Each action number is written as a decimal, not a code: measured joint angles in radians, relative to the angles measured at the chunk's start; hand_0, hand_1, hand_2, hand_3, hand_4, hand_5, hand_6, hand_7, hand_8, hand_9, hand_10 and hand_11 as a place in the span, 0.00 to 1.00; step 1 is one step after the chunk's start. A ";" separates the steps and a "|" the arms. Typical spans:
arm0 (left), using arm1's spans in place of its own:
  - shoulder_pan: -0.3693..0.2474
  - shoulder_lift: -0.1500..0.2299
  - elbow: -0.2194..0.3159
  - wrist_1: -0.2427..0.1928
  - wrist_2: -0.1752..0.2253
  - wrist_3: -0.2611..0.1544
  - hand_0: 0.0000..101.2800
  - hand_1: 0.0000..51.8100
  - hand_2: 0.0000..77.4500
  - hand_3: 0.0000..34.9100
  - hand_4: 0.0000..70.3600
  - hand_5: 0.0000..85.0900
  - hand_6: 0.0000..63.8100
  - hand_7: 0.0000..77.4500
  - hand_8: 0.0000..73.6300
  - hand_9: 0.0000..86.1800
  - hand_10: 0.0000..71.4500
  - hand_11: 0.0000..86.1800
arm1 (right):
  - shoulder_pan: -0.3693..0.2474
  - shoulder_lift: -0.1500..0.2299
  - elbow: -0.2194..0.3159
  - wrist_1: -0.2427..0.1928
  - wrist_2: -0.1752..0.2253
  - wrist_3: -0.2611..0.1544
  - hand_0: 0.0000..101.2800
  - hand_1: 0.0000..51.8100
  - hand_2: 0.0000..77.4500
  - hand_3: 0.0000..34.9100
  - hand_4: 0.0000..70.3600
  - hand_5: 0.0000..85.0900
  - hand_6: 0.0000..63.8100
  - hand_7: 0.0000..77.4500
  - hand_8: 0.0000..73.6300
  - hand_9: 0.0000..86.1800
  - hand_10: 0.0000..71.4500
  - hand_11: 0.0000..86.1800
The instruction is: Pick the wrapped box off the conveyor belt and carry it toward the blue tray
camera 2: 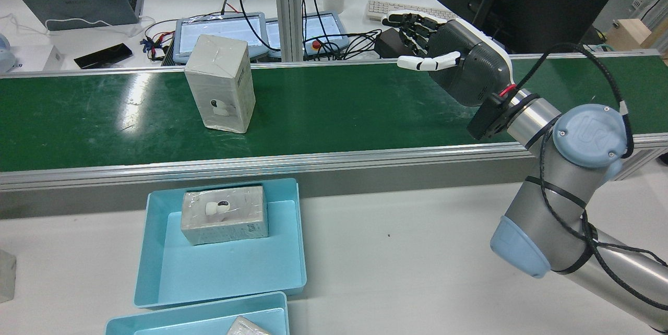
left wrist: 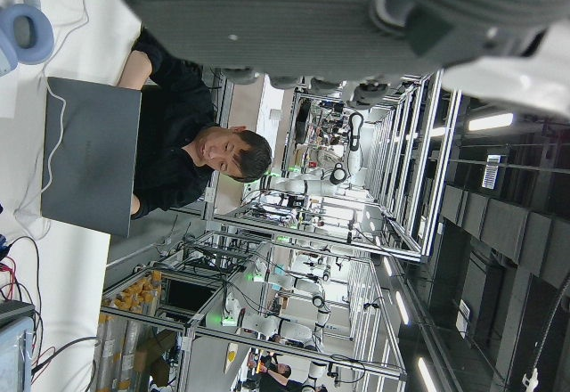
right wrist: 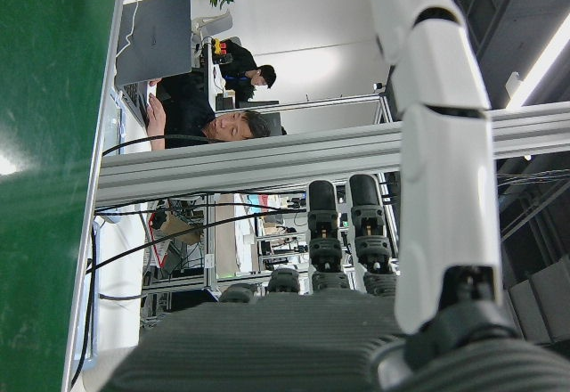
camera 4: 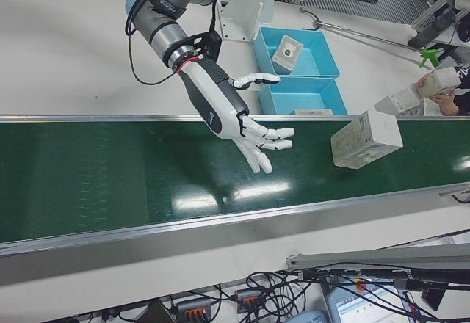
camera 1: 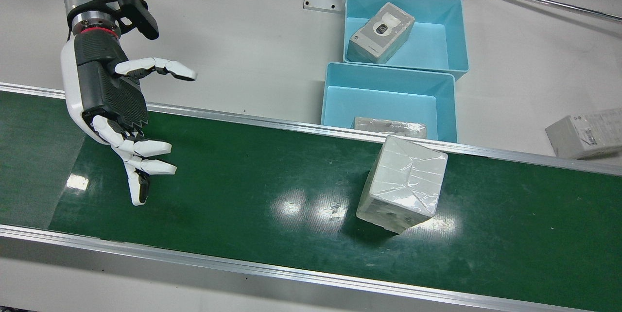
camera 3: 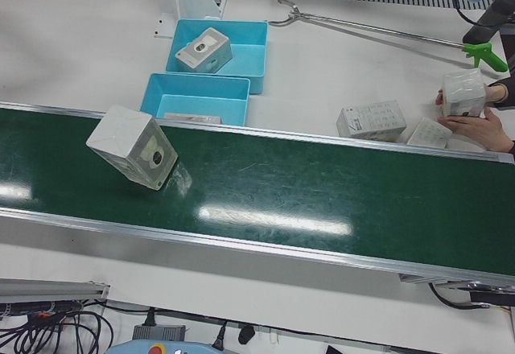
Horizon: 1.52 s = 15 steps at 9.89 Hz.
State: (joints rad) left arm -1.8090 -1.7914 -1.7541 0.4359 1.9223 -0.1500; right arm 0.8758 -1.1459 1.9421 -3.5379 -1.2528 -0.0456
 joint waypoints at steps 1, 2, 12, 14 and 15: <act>0.000 0.000 0.000 0.000 0.000 0.000 0.00 0.00 0.01 0.00 0.00 0.01 0.00 0.01 0.01 0.00 0.01 0.00 | 0.002 0.000 0.005 0.000 0.001 0.001 0.50 0.45 0.32 0.01 0.32 0.28 0.12 0.28 0.04 0.03 0.02 0.02; 0.000 0.000 0.000 0.000 0.000 0.000 0.00 0.00 0.01 0.00 0.00 0.01 0.00 0.01 0.01 0.00 0.01 0.00 | 0.006 0.000 0.011 -0.001 0.002 0.002 0.50 0.45 0.32 0.01 0.32 0.28 0.12 0.28 0.04 0.03 0.02 0.02; 0.000 0.000 0.000 0.000 0.000 0.000 0.00 0.00 0.01 0.00 0.00 0.01 0.00 0.01 0.01 0.01 0.01 0.00 | 0.006 -0.019 0.003 -0.008 -0.002 -0.021 0.53 0.36 0.56 0.02 0.22 0.52 0.06 0.21 0.00 0.02 0.00 0.02; 0.000 0.000 0.000 0.000 0.000 0.000 0.00 0.00 0.01 0.00 0.00 0.01 0.00 0.01 0.01 0.01 0.01 0.00 | -0.010 -0.018 -0.019 -0.006 -0.002 -0.029 0.49 0.29 0.09 0.04 0.15 0.19 0.03 0.18 0.00 0.02 0.00 0.01; 0.000 0.000 0.000 0.000 0.000 0.000 0.00 0.00 0.01 0.00 0.00 0.01 0.00 0.01 0.01 0.01 0.01 0.00 | -0.018 -0.011 -0.037 -0.003 -0.001 -0.038 0.49 0.29 0.09 0.04 0.15 0.19 0.03 0.18 0.00 0.02 0.00 0.01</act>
State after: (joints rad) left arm -1.8089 -1.7914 -1.7542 0.4360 1.9223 -0.1500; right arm 0.8574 -1.1569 1.9055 -3.5412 -1.2535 -0.0835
